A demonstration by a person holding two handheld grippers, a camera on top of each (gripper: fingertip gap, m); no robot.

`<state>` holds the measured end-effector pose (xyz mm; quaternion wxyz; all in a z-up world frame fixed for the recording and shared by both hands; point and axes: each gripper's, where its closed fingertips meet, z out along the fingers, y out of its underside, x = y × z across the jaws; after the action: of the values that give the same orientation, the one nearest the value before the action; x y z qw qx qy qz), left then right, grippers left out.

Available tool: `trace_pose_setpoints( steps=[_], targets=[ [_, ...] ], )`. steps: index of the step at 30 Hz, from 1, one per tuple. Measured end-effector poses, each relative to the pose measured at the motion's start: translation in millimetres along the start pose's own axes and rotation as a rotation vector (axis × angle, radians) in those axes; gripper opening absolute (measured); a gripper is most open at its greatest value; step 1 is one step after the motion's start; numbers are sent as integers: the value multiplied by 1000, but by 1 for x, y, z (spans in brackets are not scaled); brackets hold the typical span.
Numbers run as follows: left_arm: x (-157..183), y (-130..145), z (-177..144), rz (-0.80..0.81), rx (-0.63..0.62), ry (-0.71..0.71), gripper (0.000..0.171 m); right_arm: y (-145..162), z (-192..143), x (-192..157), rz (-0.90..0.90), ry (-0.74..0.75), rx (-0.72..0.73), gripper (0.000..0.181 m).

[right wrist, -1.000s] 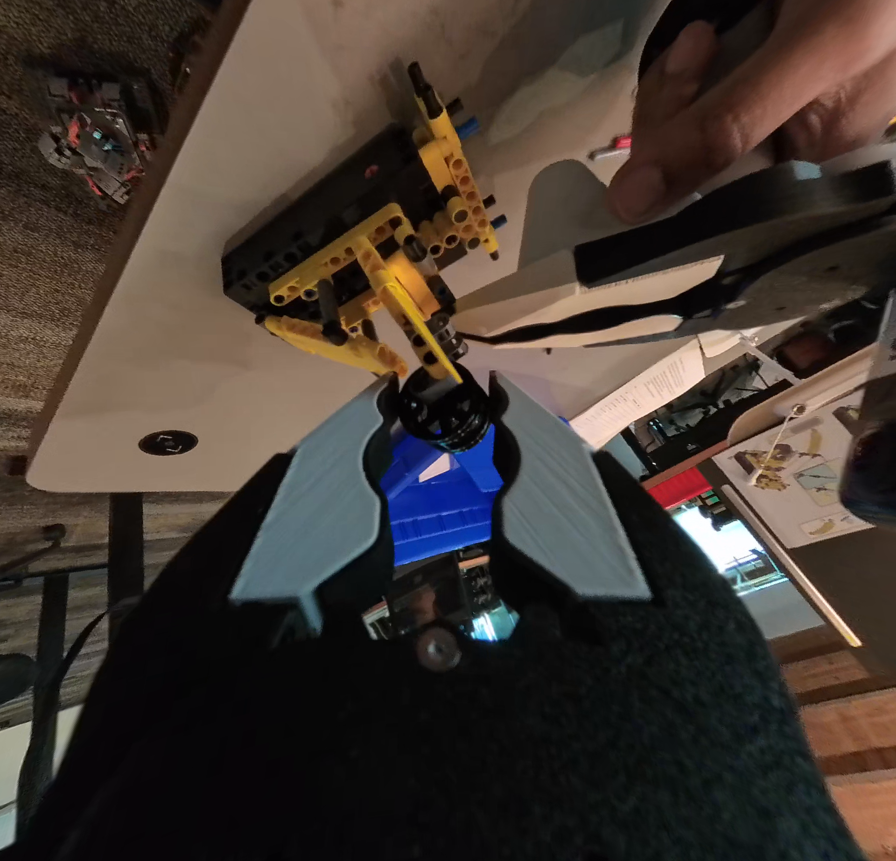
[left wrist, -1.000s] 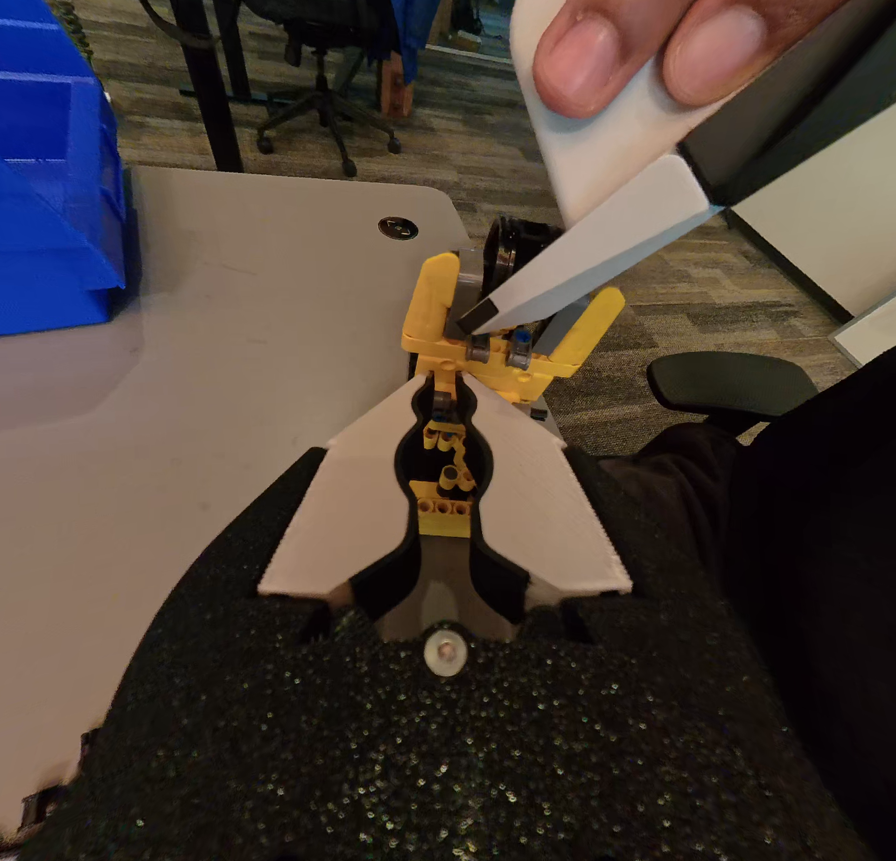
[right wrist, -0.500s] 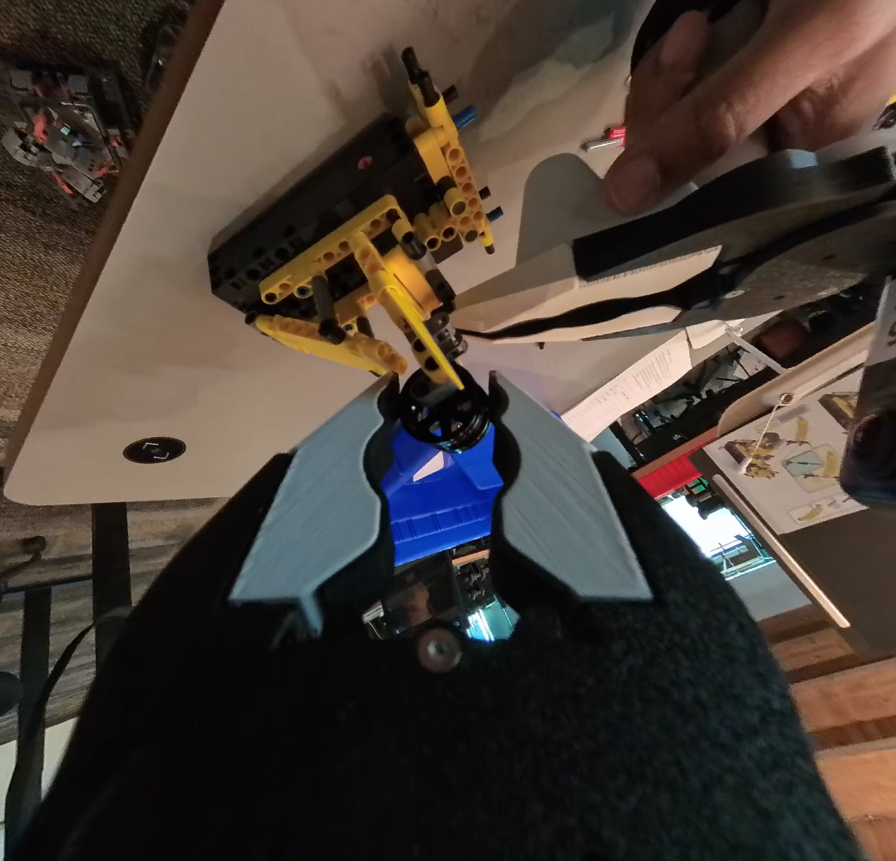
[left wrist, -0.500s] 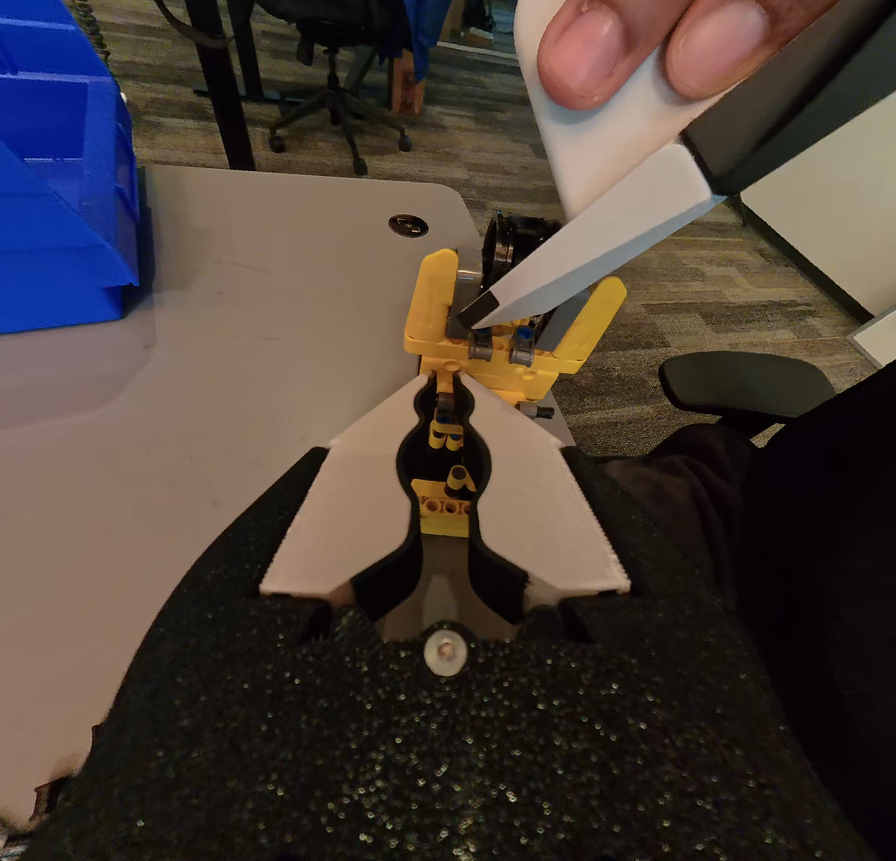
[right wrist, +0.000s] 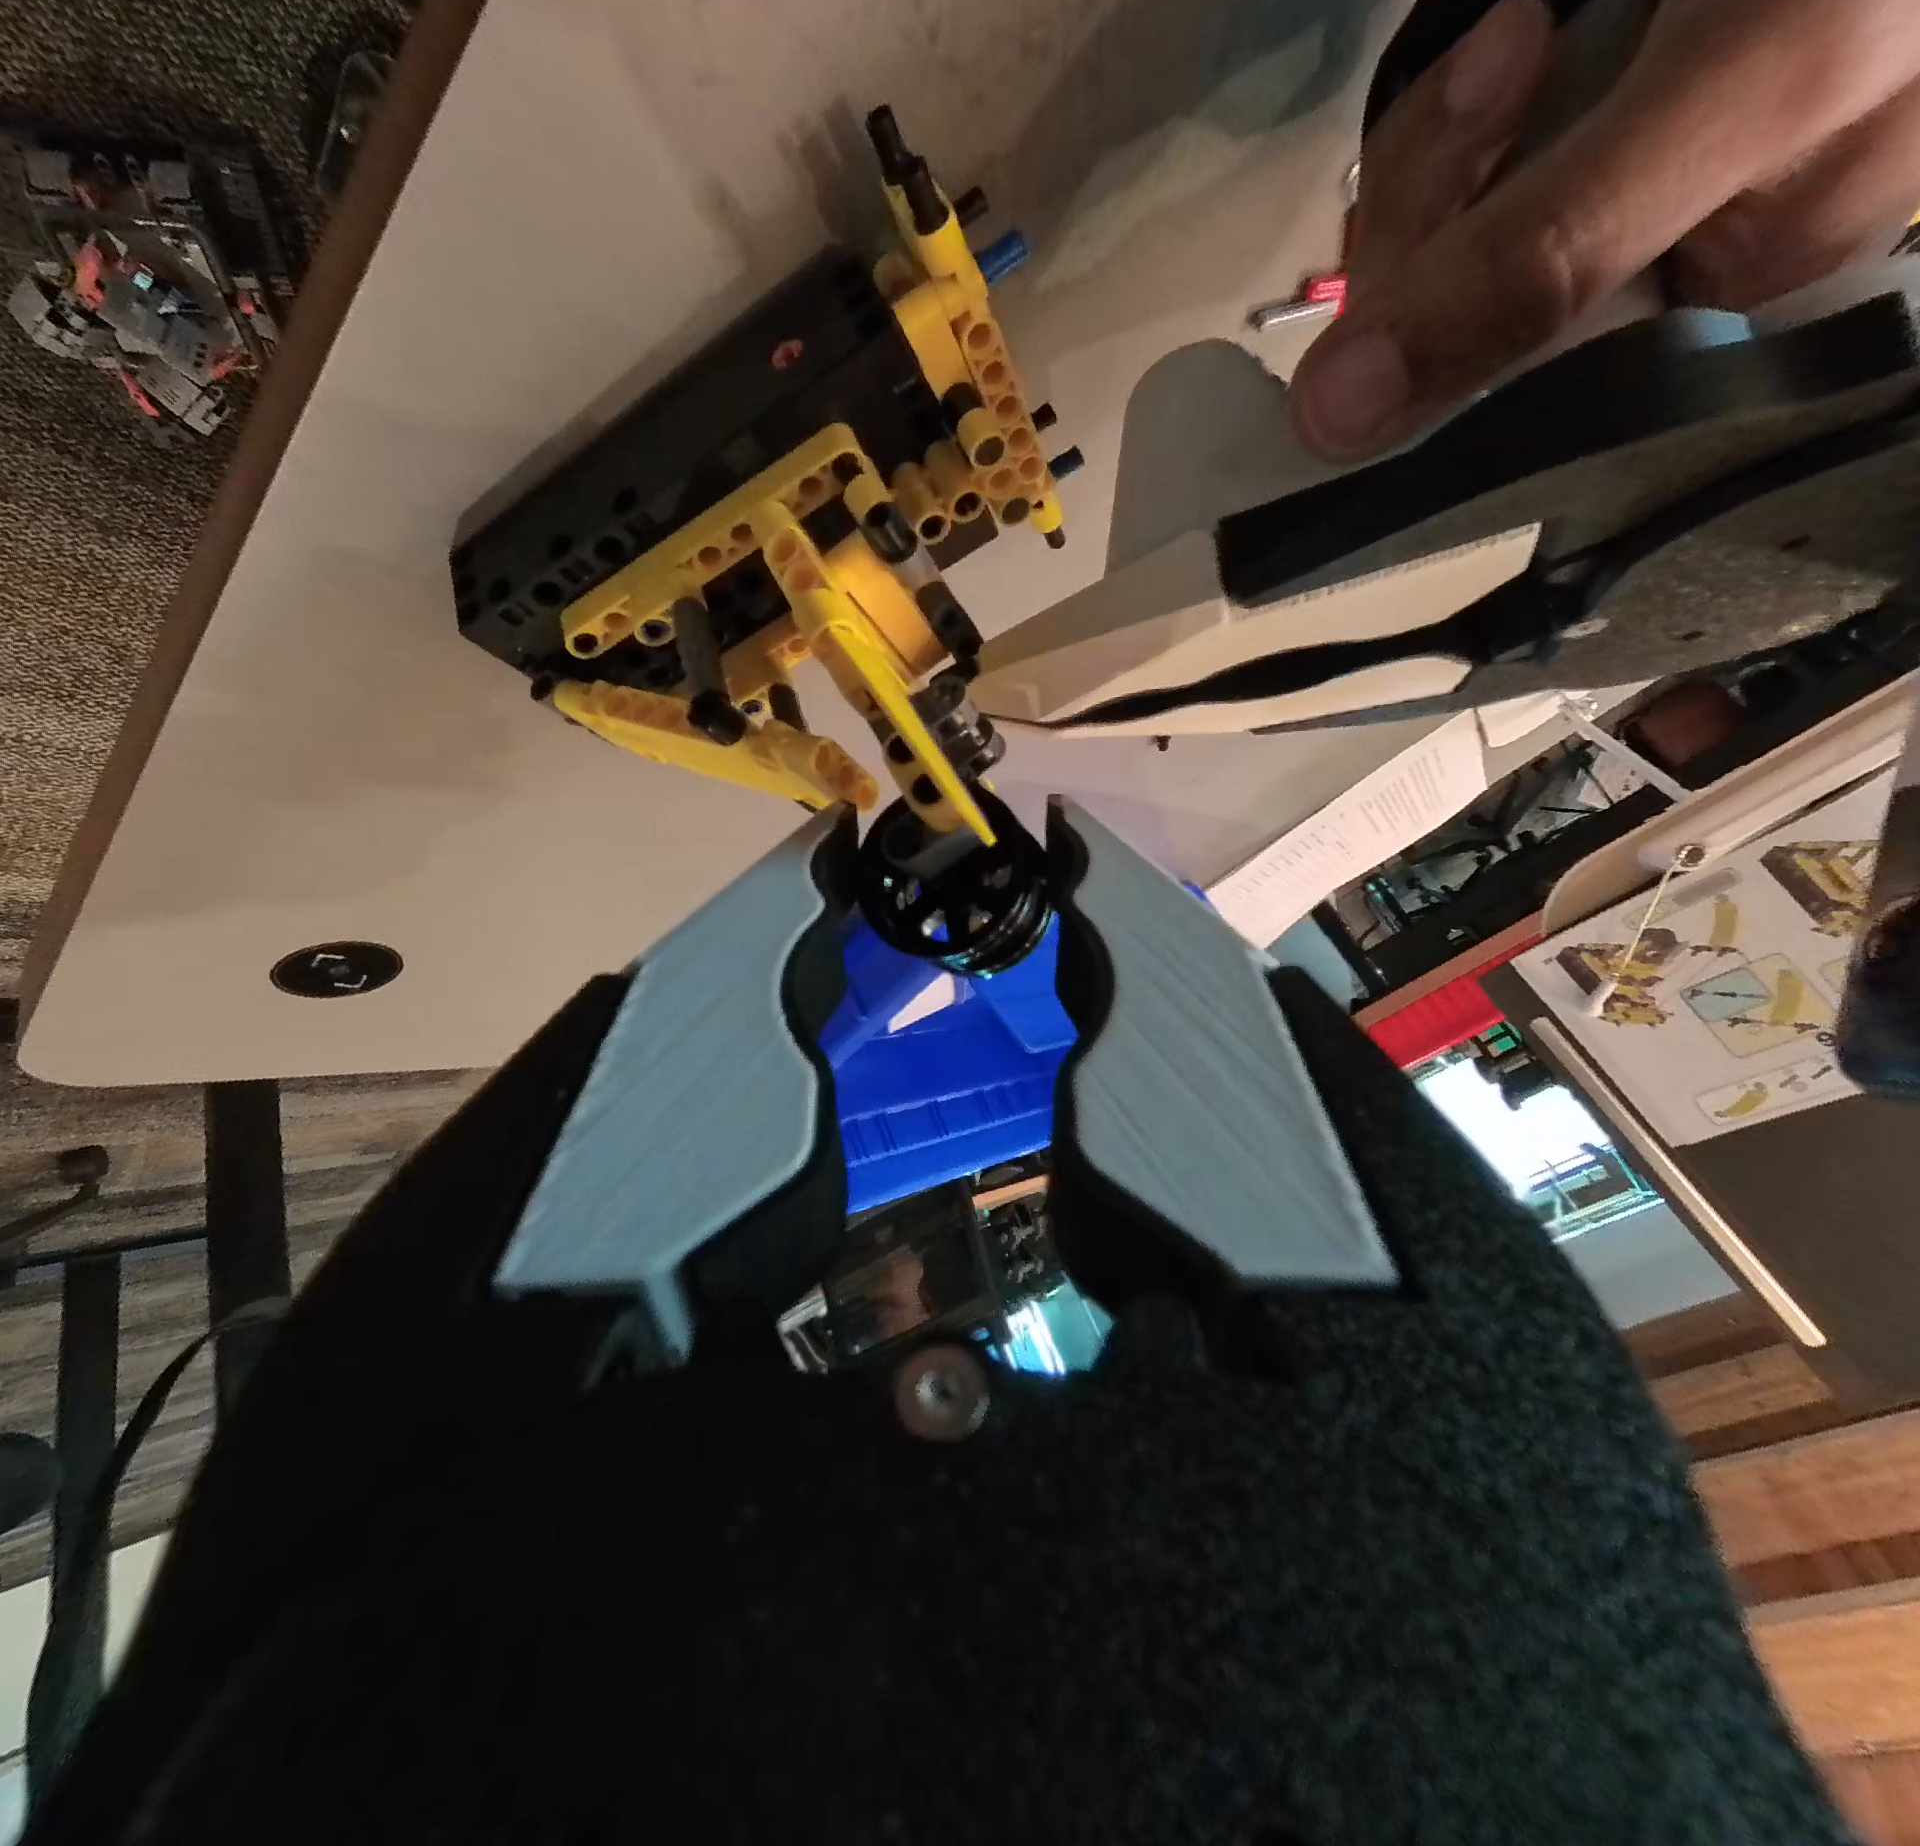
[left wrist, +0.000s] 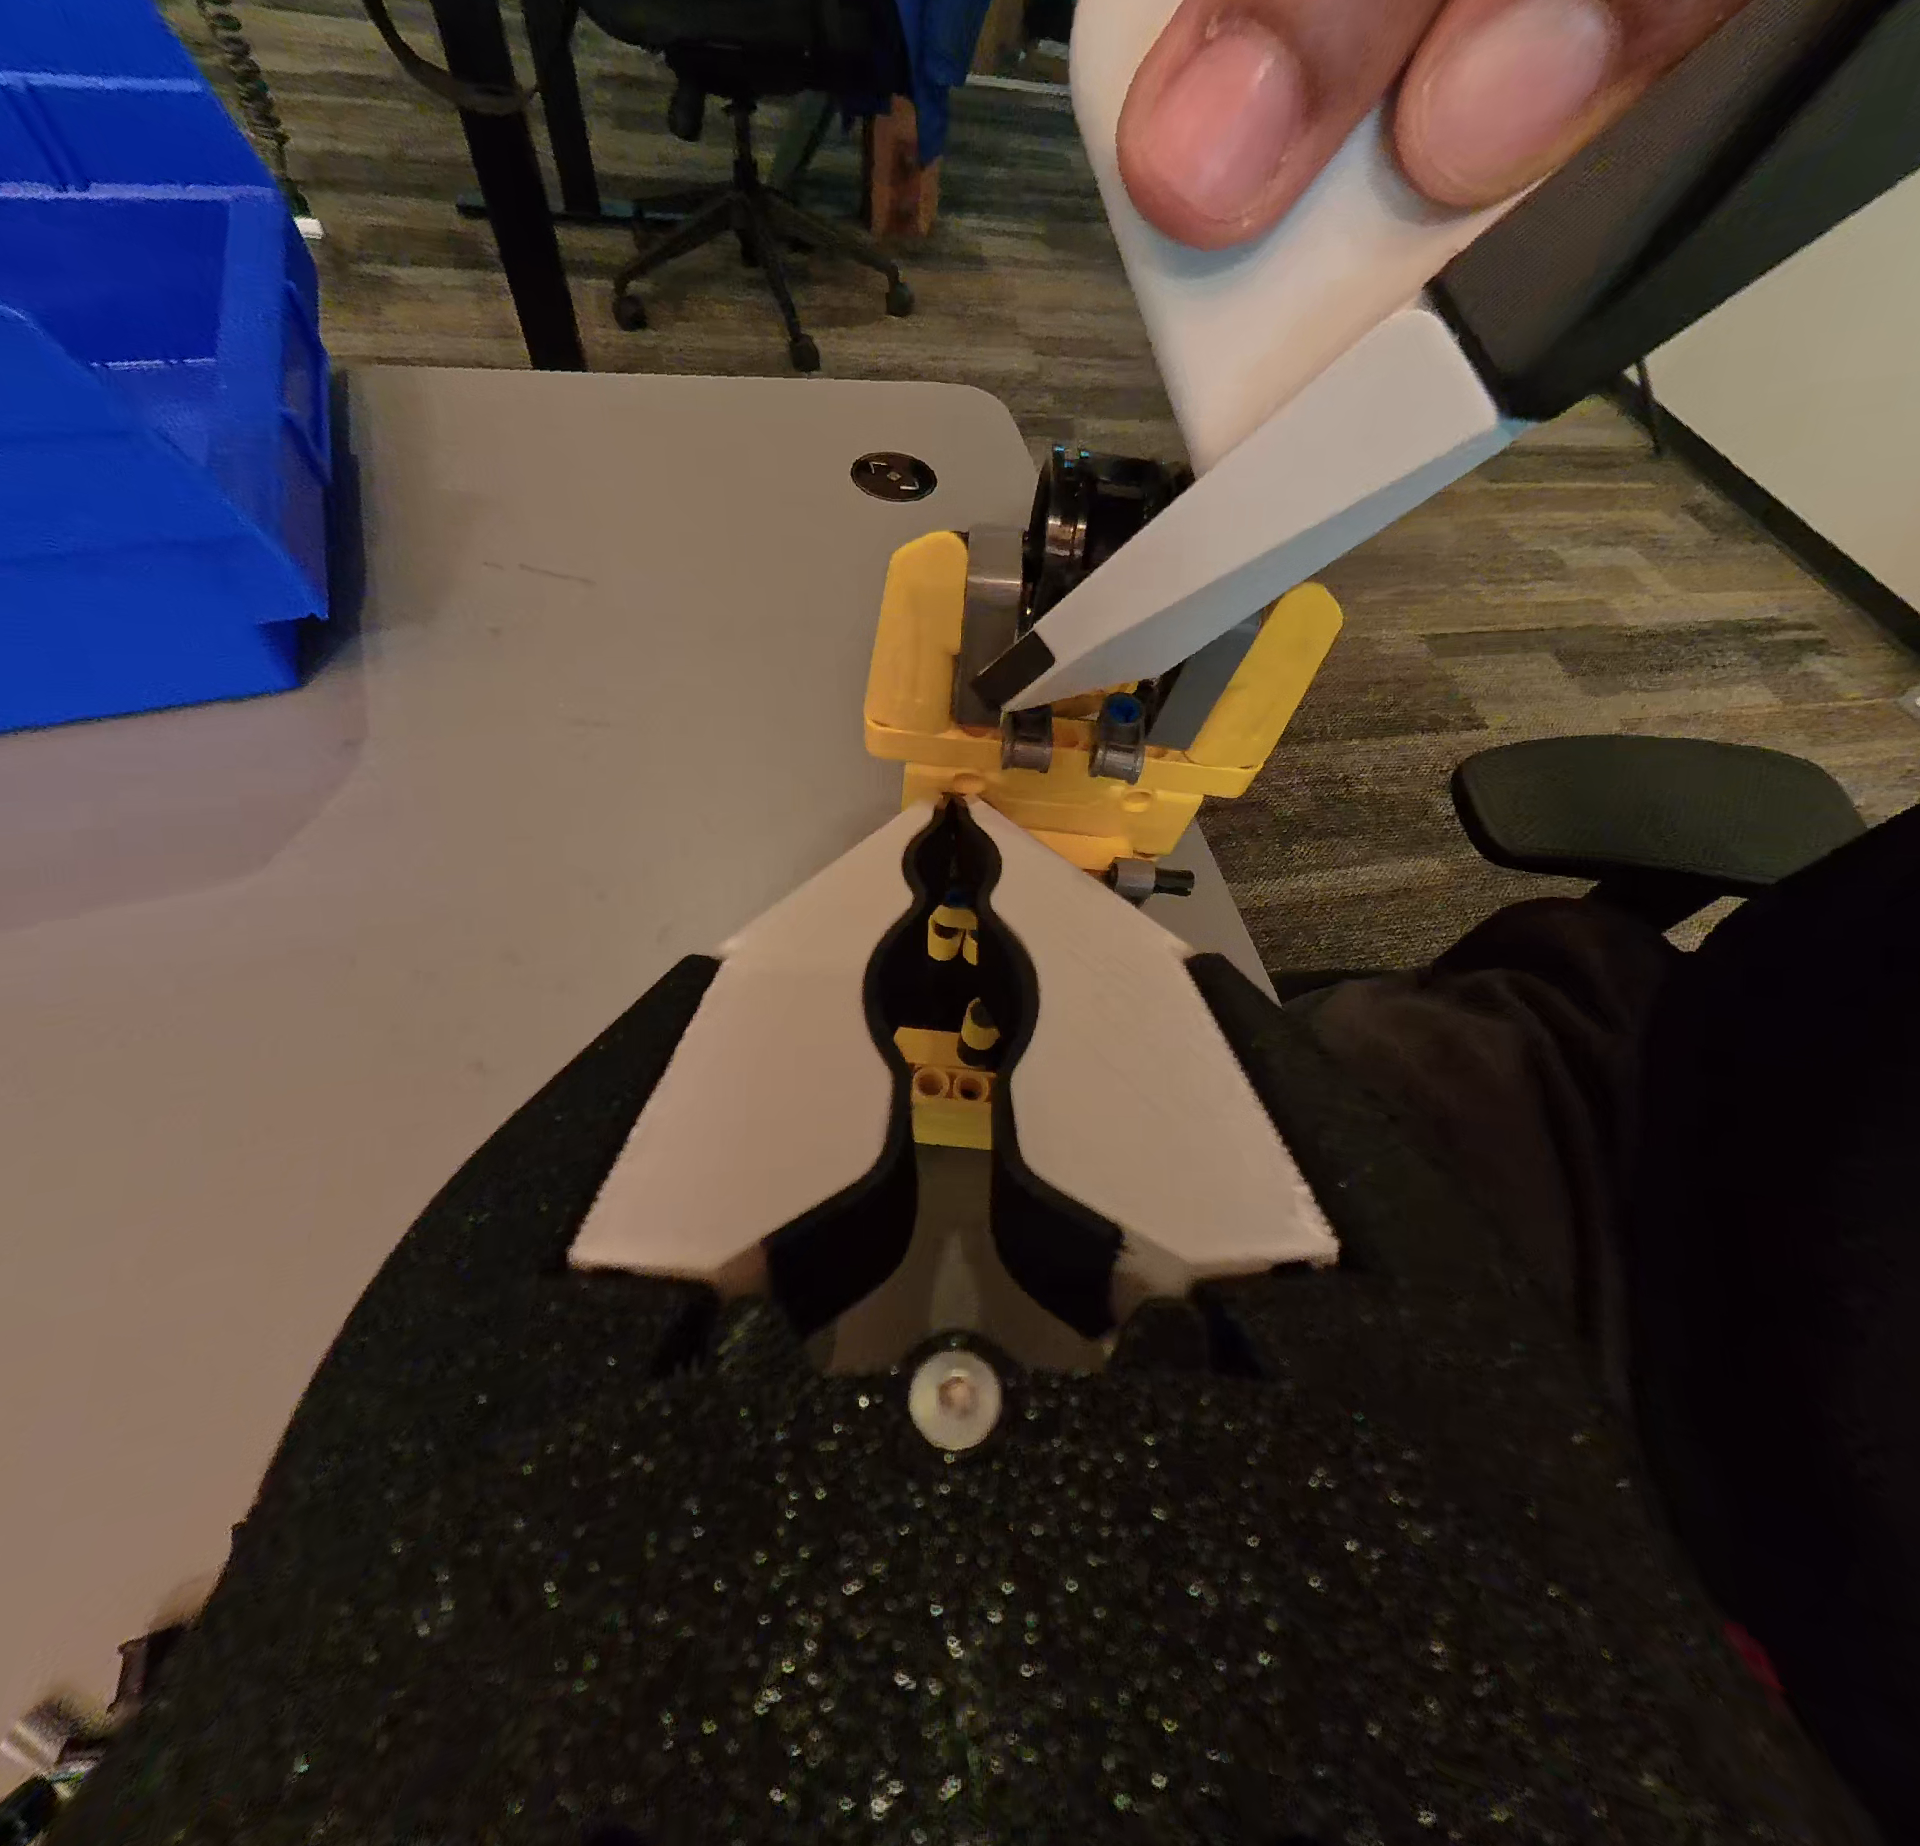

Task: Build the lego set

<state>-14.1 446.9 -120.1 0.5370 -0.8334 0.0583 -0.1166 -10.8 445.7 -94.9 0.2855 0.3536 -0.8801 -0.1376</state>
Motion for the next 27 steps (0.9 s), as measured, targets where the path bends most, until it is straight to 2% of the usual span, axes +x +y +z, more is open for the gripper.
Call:
trace_pose_setpoints(
  steps=[7,20,27],
  targets=[
    [0,0,0,7,-2,3,0,-2,1,-2,8,-41,-47,31],
    [1,1,1,42,-6,-23,0,-4,4,-8,31,-120,-45,26],
    [1,1,-1,26,3,-9,0,-4,7,-8,-10,-131,-62,25]
  ],
)
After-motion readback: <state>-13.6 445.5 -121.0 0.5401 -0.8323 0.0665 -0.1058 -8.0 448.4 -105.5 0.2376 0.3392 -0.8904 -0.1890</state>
